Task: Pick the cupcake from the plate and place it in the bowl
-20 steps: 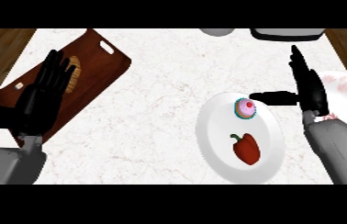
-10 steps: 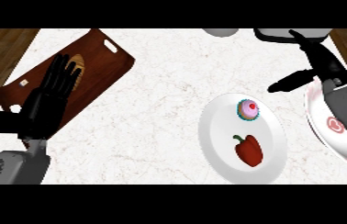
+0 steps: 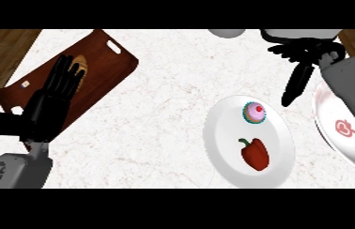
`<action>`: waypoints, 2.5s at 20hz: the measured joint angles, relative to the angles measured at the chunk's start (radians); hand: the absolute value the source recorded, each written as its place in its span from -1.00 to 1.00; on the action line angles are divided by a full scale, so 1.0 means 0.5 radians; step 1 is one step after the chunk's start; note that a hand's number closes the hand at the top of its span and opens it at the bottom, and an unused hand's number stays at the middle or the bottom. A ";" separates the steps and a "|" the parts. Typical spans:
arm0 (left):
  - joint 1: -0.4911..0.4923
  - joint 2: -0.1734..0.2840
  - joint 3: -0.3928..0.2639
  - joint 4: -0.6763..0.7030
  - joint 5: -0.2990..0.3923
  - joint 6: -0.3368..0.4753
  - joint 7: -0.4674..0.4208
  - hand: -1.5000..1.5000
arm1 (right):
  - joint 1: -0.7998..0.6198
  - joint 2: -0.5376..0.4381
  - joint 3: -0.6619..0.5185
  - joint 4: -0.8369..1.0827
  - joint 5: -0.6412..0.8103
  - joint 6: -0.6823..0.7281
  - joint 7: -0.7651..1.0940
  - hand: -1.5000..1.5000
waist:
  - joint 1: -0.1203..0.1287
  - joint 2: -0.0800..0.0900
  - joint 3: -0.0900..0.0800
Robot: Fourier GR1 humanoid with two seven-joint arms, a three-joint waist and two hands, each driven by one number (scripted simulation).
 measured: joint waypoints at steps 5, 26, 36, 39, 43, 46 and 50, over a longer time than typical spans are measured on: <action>0.110 0.010 0.059 -0.083 -0.003 -0.020 0.026 0.00 | -0.156 0.166 -0.074 0.076 -0.046 0.122 0.259 -1.00 | -0.037 -0.008 0.003; 0.152 -0.118 0.231 -0.125 -0.145 -0.134 0.098 0.00 | 0.404 0.339 -0.253 -0.481 0.410 -0.063 0.227 -1.00 | -0.075 -0.011 0.005; 0.134 -0.215 0.294 -0.110 -0.235 -0.189 0.128 0.00 | 0.523 0.480 -0.338 -0.432 0.713 -0.048 0.084 -1.00 | -0.071 -0.009 0.006; 0.119 -0.237 0.315 -0.103 -0.259 -0.200 0.139 0.00 | 0.529 0.544 -0.343 -0.366 0.809 -0.060 0.038 -1.00 | -0.070 -0.008 0.006; 0.086 -0.263 0.342 -0.069 -0.279 -0.235 0.146 0.00 | 0.478 0.619 -0.386 -0.220 0.907 -0.051 -0.023 -1.00 | -0.069 -0.007 0.006; 0.067 -0.282 0.365 -0.059 -0.306 -0.238 0.163 0.00 | 0.469 0.651 -0.416 -0.170 0.976 -0.033 -0.049 1.00 | -0.070 -0.008 0.006; 0.128 -0.282 0.378 -0.143 -0.301 -0.262 0.196 0.00 | 0.444 0.611 -0.353 -0.105 1.088 0.035 -0.226 1.00 | -0.062 -0.009 0.005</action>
